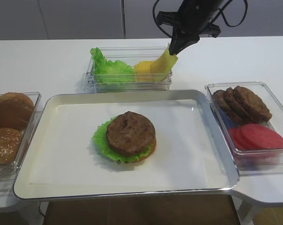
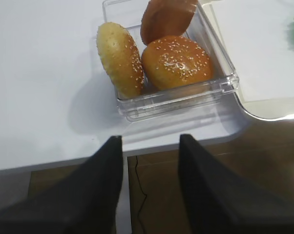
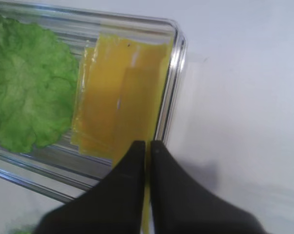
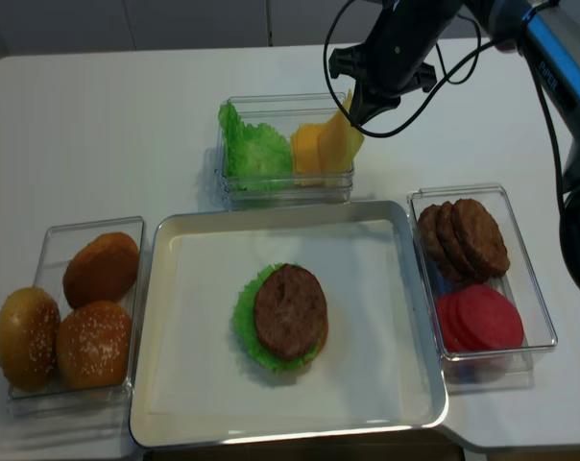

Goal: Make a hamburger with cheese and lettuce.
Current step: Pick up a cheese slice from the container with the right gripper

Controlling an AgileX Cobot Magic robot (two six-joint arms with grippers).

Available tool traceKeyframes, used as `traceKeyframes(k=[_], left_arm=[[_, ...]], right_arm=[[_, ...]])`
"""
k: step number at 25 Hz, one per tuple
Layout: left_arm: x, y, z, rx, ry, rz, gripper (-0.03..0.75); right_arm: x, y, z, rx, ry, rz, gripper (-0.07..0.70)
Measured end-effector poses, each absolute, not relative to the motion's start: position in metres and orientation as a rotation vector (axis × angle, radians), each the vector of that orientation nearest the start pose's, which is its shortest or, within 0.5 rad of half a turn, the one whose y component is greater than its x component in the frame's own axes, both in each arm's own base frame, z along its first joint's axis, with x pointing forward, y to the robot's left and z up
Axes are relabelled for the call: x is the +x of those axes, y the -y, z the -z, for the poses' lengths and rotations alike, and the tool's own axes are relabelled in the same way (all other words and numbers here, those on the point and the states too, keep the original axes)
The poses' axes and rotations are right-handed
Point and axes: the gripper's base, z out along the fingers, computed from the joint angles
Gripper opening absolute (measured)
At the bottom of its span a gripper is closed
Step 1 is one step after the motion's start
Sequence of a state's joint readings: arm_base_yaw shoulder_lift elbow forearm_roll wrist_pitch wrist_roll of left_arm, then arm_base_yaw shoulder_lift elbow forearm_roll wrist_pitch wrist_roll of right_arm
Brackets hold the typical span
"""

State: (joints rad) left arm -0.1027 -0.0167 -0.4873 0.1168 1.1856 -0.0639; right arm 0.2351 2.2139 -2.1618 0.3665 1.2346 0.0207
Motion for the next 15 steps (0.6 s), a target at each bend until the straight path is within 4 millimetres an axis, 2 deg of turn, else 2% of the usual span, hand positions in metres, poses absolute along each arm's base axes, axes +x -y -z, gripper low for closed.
traceKeyframes(k=[15], left_arm=[[-0.0110, -0.0110, -0.2643, 0.027, -2.159, -0.046, 0.288]], right_arm=[[0.4620, -0.1345, -0.2833, -0.206, -2.751, -0.558, 0.041]])
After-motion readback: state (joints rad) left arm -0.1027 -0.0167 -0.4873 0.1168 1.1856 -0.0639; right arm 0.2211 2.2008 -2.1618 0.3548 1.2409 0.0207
